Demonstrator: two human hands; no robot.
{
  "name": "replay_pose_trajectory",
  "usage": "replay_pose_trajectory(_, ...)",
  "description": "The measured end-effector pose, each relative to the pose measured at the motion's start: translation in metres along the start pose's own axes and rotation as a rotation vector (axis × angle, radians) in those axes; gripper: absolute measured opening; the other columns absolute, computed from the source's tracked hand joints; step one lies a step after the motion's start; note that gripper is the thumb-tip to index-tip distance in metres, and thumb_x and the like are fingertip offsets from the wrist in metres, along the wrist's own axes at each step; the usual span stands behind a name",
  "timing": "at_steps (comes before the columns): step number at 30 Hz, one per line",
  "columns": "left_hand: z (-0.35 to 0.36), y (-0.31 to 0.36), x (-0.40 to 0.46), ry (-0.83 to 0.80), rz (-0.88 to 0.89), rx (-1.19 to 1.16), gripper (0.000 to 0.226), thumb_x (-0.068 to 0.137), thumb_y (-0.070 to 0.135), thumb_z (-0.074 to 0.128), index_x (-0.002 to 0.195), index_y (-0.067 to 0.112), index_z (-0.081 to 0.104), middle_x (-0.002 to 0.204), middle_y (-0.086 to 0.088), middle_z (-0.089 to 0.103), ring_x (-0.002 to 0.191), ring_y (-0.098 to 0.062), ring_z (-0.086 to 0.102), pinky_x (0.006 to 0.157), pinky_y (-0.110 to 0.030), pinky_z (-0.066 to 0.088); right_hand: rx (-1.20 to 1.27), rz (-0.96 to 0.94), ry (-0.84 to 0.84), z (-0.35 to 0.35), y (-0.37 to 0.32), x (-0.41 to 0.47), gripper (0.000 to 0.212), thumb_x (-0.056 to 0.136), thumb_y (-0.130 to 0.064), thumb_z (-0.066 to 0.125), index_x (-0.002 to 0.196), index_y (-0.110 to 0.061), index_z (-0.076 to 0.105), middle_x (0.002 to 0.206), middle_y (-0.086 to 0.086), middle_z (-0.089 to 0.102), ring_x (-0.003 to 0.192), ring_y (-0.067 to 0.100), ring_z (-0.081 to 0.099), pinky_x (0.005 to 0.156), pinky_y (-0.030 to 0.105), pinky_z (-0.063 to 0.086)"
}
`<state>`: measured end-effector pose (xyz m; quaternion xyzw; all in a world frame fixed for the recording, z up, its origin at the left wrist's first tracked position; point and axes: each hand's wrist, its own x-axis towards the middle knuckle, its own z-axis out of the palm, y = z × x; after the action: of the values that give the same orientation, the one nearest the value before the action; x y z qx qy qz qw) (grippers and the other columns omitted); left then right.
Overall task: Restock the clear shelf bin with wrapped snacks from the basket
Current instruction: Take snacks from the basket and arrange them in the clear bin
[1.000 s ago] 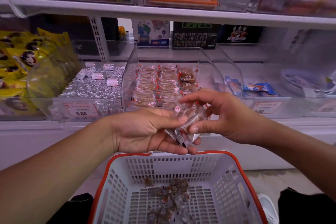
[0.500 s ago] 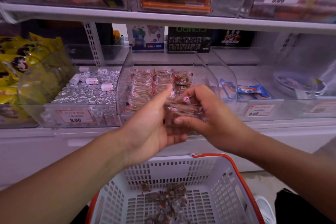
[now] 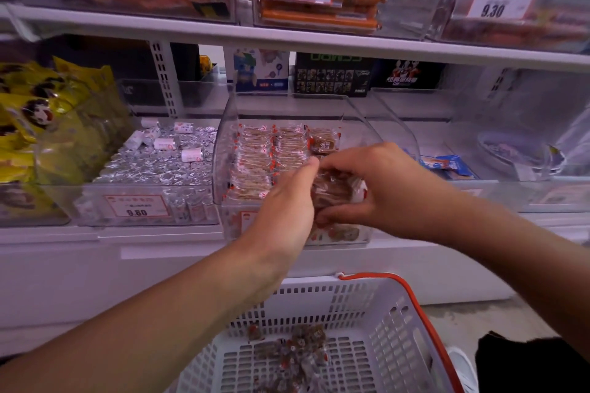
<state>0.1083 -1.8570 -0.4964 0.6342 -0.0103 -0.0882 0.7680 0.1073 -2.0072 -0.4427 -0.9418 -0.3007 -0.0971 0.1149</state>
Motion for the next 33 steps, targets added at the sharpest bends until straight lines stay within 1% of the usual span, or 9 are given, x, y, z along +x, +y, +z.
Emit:
replay_pose_trajectory(2,-0.007,0.011,0.000,-0.078,0.098,0.140,0.047,0.096,0.060,0.040,0.108,0.023,0.067,0.097,-0.006,0.075,0.087,-0.019,0.072,0.077,-0.042,0.061,0.012,0.029,-0.036,-0.013,0.008,0.008,0.034,0.073,-0.047,0.080,0.096,-0.026,0.069,0.079,-0.013,0.066,0.068,0.002,0.057,0.062,0.016,0.040)
replay_pose_trajectory(5,-0.031,0.025,0.013,0.055,0.403,0.535,0.027,0.101,0.052,0.038,0.103,0.032,0.057,0.090,0.001,0.065,0.074,-0.010,0.063,0.064,-0.034,0.055,-0.067,0.143,-0.115,-0.030,0.040,0.041,0.036,0.071,-0.055,0.076,0.091,-0.028,0.064,0.074,-0.014,0.061,0.066,0.005,0.055,0.056,0.020,0.037)
replay_pose_trajectory(8,-0.053,0.030,0.035,0.131,0.614,0.984,0.014,0.103,0.029,0.045,0.099,0.023,0.057,0.093,0.009,0.057,0.087,-0.011,0.055,0.073,-0.022,0.041,-0.273,0.216,-0.320,-0.024,0.076,0.083,0.042,0.076,-0.042,0.080,0.106,-0.018,0.064,0.092,-0.003,0.062,0.084,0.018,0.056,0.071,0.029,0.043)
replay_pose_trajectory(11,-0.064,0.021,0.047,0.056,0.643,1.331,0.015,0.101,0.024,0.045,0.102,0.020,0.059,0.102,0.003,0.058,0.099,-0.016,0.049,0.089,-0.032,0.042,-0.258,0.248,-0.647,0.001,0.094,0.110,0.034,0.082,-0.033,0.076,0.112,-0.022,0.062,0.109,0.001,0.066,0.100,0.020,0.061,0.095,0.043,0.049)
replay_pose_trajectory(15,-0.064,0.015,0.047,0.006,0.608,1.540,0.019,0.099,0.024,0.042,0.106,0.019,0.058,0.106,-0.002,0.064,0.098,-0.023,0.054,0.091,-0.041,0.045,-0.331,0.275,-0.877,0.022,0.098,0.128,0.045,0.084,-0.033,0.074,0.124,-0.020,0.057,0.118,0.000,0.063,0.105,0.020,0.060,0.093,0.040,0.047)
replay_pose_trajectory(20,-0.066,0.015,0.045,-0.002,0.612,1.596,0.019,0.101,0.029,0.038,0.104,0.020,0.055,0.101,-0.004,0.065,0.079,-0.023,0.051,0.070,-0.035,0.036,-0.323,0.276,-0.861,0.029,0.099,0.128,0.051,0.084,-0.031,0.075,0.128,-0.017,0.056,0.121,0.001,0.060,0.110,0.023,0.057,0.095,0.041,0.047)
replay_pose_trajectory(24,-0.066,0.014,0.045,0.004,0.619,1.583,0.020,0.102,0.031,0.036,0.103,0.020,0.054,0.101,-0.005,0.065,0.076,-0.023,0.047,0.068,-0.034,0.034,-0.326,0.301,-0.796,0.027,0.102,0.127,0.051,0.083,-0.031,0.075,0.129,-0.019,0.056,0.117,0.000,0.066,0.105,0.021,0.060,0.097,0.041,0.047)
replay_pose_trajectory(28,-0.065,0.013,0.046,0.014,0.624,1.586,0.020,0.102,0.031,0.036,0.103,0.021,0.053,0.100,-0.004,0.064,0.075,-0.020,0.046,0.067,-0.033,0.034,-0.421,0.304,-0.622,0.024,0.107,0.131,0.047,0.083,-0.034,0.076,0.122,-0.018,0.055,0.112,0.002,0.063,0.096,0.021,0.056,0.079,0.032,0.043)
replay_pose_trajectory(33,-0.064,0.012,0.045,0.017,0.622,1.590,0.021,0.102,0.031,0.036,0.102,0.020,0.054,0.098,-0.003,0.064,0.075,-0.020,0.046,0.069,-0.034,0.035,-0.439,0.279,-0.586,0.024,0.108,0.131,0.043,0.083,-0.037,0.075,0.116,-0.017,0.057,0.112,0.003,0.063,0.097,0.021,0.056,0.080,0.032,0.043)
